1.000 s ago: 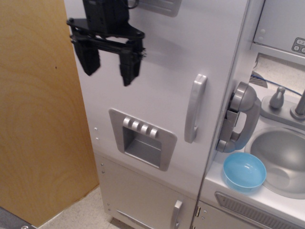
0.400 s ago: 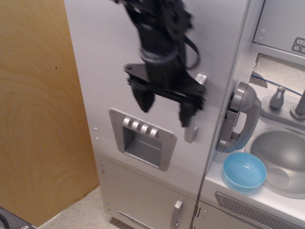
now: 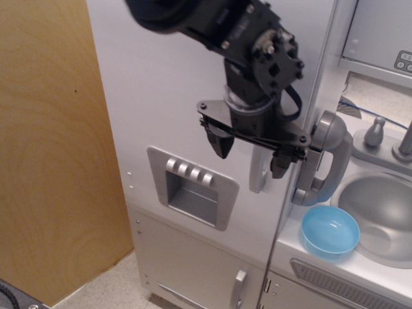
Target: Open fridge
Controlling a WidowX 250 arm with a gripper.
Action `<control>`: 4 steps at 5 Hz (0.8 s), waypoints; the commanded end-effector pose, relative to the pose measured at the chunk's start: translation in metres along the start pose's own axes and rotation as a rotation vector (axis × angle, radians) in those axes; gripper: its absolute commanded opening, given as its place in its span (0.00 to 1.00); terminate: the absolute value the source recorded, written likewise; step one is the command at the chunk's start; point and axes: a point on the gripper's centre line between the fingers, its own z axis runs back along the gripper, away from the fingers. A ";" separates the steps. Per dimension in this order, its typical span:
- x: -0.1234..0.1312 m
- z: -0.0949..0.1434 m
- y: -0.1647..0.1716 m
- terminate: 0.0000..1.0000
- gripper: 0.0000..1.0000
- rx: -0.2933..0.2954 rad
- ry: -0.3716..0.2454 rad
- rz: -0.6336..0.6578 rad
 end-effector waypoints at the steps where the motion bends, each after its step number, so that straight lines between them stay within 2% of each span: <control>1: 0.026 -0.005 0.001 0.00 1.00 -0.069 -0.064 0.050; 2: 0.025 -0.006 0.000 0.00 1.00 -0.074 -0.075 0.031; 3: 0.024 -0.008 0.004 0.00 0.00 -0.142 -0.107 0.091; 4: 0.022 -0.008 0.006 0.00 0.00 -0.165 -0.078 0.117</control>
